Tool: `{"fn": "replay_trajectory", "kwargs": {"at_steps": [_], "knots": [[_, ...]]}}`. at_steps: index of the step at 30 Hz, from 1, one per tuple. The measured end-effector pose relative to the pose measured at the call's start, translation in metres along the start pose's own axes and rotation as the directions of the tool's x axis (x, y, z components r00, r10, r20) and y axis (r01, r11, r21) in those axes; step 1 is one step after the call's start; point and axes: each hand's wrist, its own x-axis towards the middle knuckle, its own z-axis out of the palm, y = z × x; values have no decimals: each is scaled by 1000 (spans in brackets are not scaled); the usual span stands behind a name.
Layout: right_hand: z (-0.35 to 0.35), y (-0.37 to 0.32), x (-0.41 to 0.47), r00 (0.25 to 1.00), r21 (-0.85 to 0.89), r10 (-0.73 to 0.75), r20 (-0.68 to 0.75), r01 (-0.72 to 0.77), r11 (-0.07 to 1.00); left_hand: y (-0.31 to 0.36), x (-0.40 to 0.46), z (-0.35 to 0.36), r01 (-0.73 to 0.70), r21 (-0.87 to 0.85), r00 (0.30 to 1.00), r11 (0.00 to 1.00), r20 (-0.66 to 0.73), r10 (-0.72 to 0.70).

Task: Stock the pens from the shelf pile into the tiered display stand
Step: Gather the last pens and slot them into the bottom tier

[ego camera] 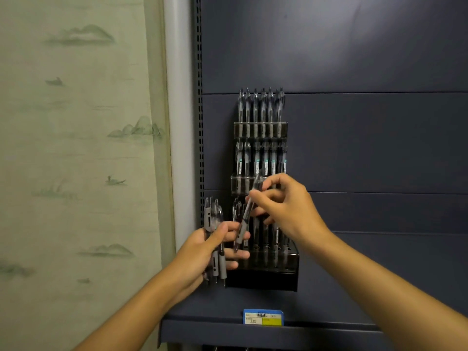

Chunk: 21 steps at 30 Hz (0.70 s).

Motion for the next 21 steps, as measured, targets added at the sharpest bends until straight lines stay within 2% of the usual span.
{"fn": "replay_trajectory", "kwargs": {"at_steps": [7,13,21], "knots": [[-24,7,13,992,-98,-37,-121,26,995,-3,1,-20,-9,-26,998,1000,-56,8],[-16,31,7,993,-154,11,-115,-29,988,-4,-3,-26,-1,-24,998,1000,-60,0],[-4,46,5,998,-264,12,-60,-27,964,-4,-5,-28,-6,-26,998,1000,-61,5]]}}
